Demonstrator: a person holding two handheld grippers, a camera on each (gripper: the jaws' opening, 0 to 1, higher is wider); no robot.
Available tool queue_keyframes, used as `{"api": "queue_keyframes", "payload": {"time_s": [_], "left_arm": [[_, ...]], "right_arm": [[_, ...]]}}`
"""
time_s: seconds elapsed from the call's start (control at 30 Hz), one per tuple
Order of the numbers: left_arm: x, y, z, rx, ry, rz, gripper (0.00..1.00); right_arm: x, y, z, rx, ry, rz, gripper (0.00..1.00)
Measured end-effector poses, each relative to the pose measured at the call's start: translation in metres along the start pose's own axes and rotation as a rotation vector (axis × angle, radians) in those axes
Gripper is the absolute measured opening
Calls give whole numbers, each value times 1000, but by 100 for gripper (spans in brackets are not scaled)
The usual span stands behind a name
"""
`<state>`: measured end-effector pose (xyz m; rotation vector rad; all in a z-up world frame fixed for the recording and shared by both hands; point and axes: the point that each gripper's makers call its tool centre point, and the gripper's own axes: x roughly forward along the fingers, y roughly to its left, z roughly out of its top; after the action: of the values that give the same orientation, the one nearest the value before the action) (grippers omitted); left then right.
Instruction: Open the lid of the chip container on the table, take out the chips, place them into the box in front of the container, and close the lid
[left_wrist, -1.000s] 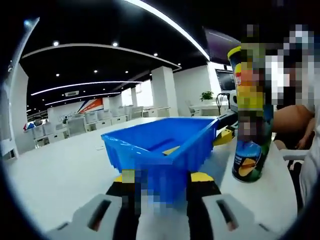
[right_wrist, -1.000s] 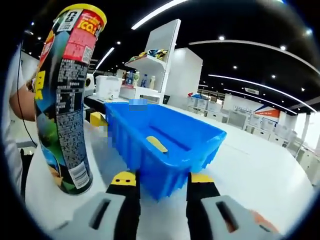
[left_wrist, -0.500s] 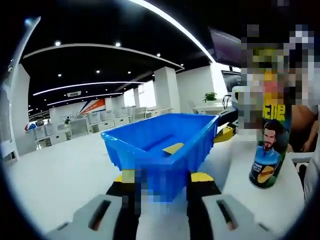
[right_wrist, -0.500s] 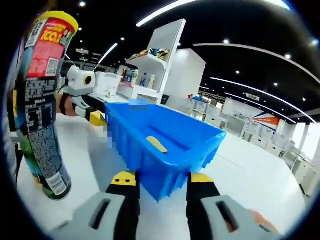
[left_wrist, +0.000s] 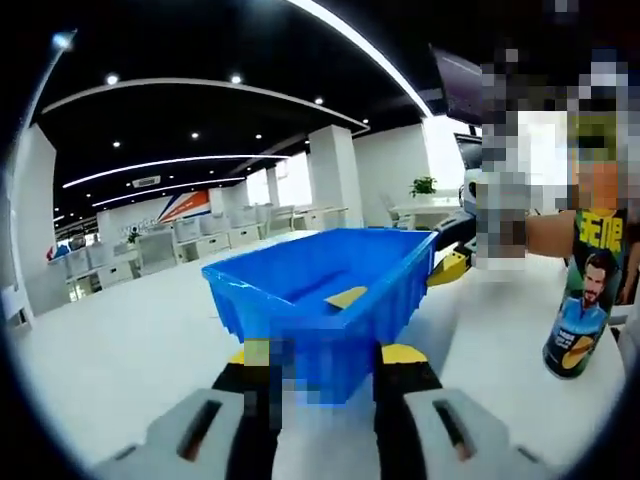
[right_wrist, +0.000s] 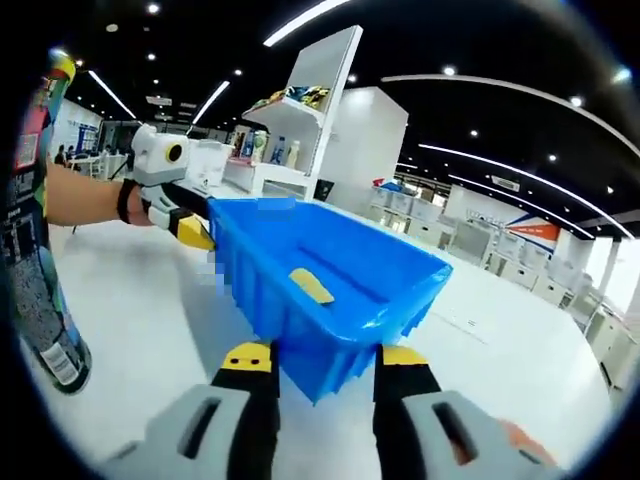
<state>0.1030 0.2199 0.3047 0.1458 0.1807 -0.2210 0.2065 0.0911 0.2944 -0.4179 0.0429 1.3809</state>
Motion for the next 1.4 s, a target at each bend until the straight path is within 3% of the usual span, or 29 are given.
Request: {"api": "queue_keyframes", "payload": {"time_s": [0.2, 0.33, 0.43, 0.5, 0.53, 0.63, 0.93, 1.0, 1.17, 1.4], "left_arm": [[11, 12, -4, -24, 11, 0, 36], [20, 17, -11, -33, 27, 0, 36], [28, 19, -26, -69, 62, -3, 36], [30, 18, -29, -50, 65, 4, 36], [31, 17, -28, -54, 59, 2, 36], [31, 20, -28, -82, 58, -2, 36], [31, 21, -29, -80, 54, 1, 38], [31, 21, -34, -108, 91, 5, 38], [28, 22, -32, -102, 83, 19, 39], [7, 21, -38, -132, 134, 34, 49]], "right_arm": [[13, -12, -3, 11, 2, 12, 35], [24, -22, -14, 14, 19, 18, 35], [28, -25, -21, 6, 30, 22, 35], [32, -27, -29, 3, 47, 19, 35], [30, -27, -34, 42, 62, 14, 35], [31, -29, -30, 29, 34, 16, 35], [35, -29, -30, 0, 44, 0, 38], [35, -31, -31, 2, 48, -2, 38], [27, -27, -32, 13, 92, -10, 40], [4, -27, -28, 92, 106, -62, 47]]}}
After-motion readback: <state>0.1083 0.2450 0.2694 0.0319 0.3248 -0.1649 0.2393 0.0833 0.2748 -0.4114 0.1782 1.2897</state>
